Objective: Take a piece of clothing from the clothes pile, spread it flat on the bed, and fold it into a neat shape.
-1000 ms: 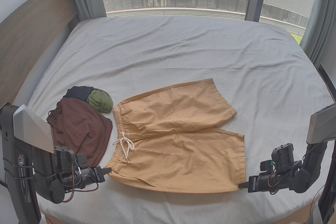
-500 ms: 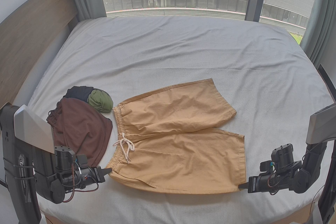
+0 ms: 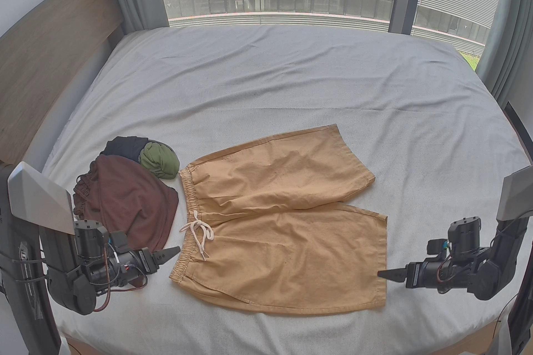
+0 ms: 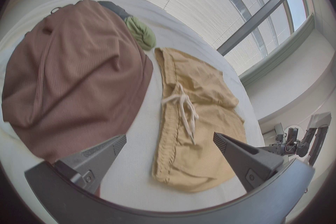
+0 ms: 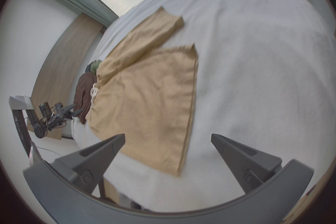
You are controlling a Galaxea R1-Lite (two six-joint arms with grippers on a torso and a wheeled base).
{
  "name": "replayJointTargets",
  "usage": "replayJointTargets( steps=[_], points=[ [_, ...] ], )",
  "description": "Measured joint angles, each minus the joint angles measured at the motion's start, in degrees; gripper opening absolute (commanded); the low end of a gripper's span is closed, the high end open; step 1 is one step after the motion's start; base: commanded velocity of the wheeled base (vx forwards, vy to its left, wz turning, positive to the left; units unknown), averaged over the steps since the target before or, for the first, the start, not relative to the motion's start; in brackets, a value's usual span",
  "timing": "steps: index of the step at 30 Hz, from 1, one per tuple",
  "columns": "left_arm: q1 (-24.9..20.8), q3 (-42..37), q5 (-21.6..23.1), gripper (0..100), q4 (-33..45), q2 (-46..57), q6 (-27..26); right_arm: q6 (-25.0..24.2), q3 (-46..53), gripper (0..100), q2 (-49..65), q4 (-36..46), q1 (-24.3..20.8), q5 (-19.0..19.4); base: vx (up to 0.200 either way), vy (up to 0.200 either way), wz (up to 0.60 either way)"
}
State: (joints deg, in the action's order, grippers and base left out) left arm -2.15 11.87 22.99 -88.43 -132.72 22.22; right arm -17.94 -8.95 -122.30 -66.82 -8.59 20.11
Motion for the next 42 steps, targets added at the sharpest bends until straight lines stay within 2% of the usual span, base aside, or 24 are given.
replayJointTargets(
  steps=[7, 17, 22, 31, 42],
  points=[
    [3.2, 3.7, 0.1, 100, 0.0, 3.5, 4.3, 4.9, -0.2, 100, 2.8, -4.8, 9.0, 0.2, 0.000, 0.000, 0.00],
    [4.0, 4.9, 0.1, 100, 0.0, 6.5, 5.4, 5.5, -0.4, 100, 4.5, -5.5, 10.8, 0.3, 0.000, 0.000, 0.00],
    [3.8, 4.1, 0.2, 100, 0.0, 6.6, 5.4, 5.6, 0.4, 100, 4.7, -5.2, 9.9, 0.2, 0.000, 0.000, 0.00],
    [-0.1, -0.1, 1.4, 100, 0.0, 3.9, 5.1, 5.1, 4.3, 100, 3.4, -6.2, 1.5, -0.4, 0.000, 0.000, 0.00],
    [-2.5, -1.0, 1.2, 100, 0.5, -2.2, 4.7, 5.0, 6.2, 100, -2.8, -17.8, 0.2, -1.5, 0.000, 0.000, 0.00]
  ],
)
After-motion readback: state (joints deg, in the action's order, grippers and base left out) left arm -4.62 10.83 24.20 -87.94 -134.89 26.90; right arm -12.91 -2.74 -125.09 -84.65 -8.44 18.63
